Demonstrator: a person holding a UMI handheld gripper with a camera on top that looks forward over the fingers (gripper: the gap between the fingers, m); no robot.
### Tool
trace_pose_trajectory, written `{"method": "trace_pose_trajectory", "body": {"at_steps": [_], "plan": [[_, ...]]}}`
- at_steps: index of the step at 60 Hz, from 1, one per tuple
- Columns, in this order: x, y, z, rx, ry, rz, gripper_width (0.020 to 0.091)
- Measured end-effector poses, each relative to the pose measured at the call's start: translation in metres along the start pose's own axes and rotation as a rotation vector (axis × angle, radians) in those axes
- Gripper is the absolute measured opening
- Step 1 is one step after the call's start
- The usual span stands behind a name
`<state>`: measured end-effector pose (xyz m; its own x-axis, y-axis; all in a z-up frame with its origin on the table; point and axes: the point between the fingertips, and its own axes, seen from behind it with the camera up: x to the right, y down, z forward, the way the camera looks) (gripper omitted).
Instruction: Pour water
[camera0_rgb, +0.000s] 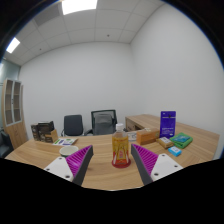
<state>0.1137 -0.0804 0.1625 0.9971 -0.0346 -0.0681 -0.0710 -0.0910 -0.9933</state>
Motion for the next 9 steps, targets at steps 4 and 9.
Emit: {"method": "trace_pose_trajectory", "body": {"at_steps": [4, 9], "plan": [[-0.012, 0.006, -0.04, -0.002, -0.017, 0.012, 0.084], [-0.034, 0.021, -0.087, -0.017, -0.072, 0.037, 0.0837]]}}
